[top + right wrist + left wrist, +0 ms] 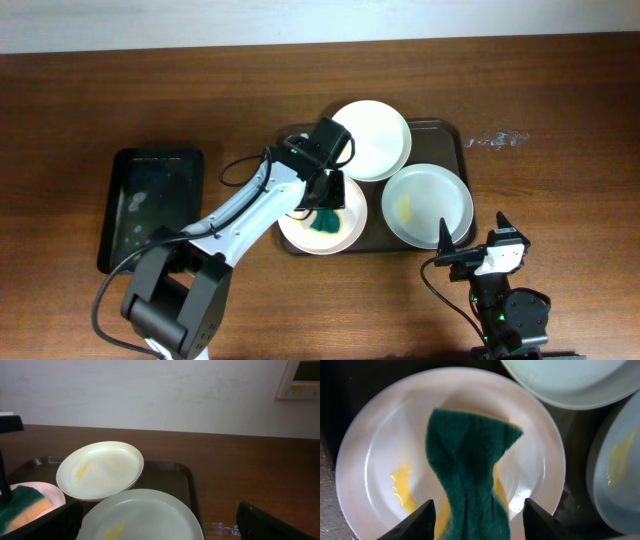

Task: Clean dirty plates on tray and stack at the side
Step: 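Carry the sponge with the left gripper onto the front-left plate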

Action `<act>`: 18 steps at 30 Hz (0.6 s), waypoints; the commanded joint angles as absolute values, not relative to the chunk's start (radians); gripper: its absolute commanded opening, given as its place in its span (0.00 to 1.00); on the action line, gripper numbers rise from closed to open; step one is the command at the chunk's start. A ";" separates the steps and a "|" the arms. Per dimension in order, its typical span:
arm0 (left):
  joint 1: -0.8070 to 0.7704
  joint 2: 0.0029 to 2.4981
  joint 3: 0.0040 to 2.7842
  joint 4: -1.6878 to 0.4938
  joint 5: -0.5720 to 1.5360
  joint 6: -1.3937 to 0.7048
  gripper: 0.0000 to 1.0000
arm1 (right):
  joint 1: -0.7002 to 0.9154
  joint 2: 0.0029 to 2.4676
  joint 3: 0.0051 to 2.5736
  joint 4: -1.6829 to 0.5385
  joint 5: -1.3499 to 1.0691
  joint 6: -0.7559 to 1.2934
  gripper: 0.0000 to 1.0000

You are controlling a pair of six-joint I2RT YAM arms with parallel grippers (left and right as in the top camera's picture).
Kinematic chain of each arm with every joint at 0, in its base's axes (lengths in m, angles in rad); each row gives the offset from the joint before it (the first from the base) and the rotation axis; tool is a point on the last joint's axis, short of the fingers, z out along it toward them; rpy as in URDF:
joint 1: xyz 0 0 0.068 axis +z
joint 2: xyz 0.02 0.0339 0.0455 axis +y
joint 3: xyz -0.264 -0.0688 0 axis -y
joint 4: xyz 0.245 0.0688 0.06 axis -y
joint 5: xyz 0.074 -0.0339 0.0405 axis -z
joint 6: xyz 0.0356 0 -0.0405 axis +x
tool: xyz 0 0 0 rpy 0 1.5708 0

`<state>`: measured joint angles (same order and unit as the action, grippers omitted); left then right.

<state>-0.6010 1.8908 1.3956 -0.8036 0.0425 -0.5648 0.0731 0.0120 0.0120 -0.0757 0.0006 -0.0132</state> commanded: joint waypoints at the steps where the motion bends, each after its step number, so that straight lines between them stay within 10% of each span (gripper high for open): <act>1: -0.602 1.899 1.356 -0.784 0.067 -0.498 0.46 | 0.078 0.006 0.006 -0.082 0.009 -0.019 0.99; 9: -0.598 1.982 1.351 -0.764 0.057 -0.454 0.57 | 0.078 0.006 0.006 -0.037 -0.004 -0.018 0.98; 13: -0.574 1.982 1.353 -0.749 0.085 -0.455 0.56 | 0.078 0.006 0.006 0.033 -0.392 0.068 0.98; 18: -0.523 1.982 1.353 -0.752 0.165 -0.455 0.56 | 0.078 0.006 0.040 0.696 -0.315 0.363 0.98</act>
<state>-0.5404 1.9743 1.3575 -0.7509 0.1295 -0.4702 0.0731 0.0151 0.0116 0.5545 -0.4072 0.1677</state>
